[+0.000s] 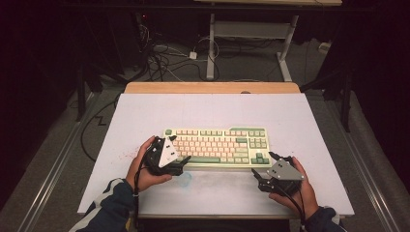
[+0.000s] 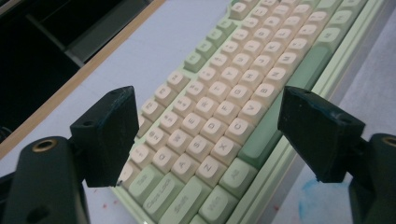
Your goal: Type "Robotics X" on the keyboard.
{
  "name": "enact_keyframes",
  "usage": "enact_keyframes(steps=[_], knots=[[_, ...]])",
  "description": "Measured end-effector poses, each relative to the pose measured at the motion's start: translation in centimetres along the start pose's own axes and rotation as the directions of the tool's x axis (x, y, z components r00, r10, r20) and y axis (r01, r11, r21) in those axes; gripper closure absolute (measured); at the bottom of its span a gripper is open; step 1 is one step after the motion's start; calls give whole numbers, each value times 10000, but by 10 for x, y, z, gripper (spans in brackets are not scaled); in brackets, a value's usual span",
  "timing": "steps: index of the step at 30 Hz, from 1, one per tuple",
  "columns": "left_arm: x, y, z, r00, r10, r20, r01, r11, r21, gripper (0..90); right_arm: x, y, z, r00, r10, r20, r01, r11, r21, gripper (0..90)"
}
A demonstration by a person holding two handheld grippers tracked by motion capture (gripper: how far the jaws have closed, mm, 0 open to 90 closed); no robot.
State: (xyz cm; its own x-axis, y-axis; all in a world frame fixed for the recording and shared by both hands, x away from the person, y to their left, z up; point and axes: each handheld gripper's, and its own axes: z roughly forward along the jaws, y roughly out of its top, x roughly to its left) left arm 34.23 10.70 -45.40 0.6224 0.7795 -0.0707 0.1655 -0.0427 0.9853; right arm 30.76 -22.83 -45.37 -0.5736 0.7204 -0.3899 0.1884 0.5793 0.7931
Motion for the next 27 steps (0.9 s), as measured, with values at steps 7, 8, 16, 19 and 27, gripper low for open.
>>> enact_keyframes(steps=[7, 8, 16, 19, 27], knots=[[9, -8, -16, 9997, -127, -217, 128, 9999, 22, 191, -1, 0, 1, 9999, 88, -49, -88, 10000, 47, 229], [10, -10, -17, 9996, -97, -262, 98, 9999, 51, 191, -1, 0, 1, 9999, 104, -63, -103, 9999, 49, 229], [17, -17, -30, 9990, -41, -448, 50, 9998, 206, 190, -2, 5, 7, 9998, 117, -141, -115, 9999, 87, 258], [19, -21, -33, 9985, -52, -553, 71, 9994, 343, 190, -4, 10, 8, 9993, 319, -207, -318, 9995, 41, 295], [25, -25, -44, 9971, -127, -752, 162, 9988, 465, 191, -12, 25, 15, 9928, 628, -1015, -642, 9979, -108, 360]])
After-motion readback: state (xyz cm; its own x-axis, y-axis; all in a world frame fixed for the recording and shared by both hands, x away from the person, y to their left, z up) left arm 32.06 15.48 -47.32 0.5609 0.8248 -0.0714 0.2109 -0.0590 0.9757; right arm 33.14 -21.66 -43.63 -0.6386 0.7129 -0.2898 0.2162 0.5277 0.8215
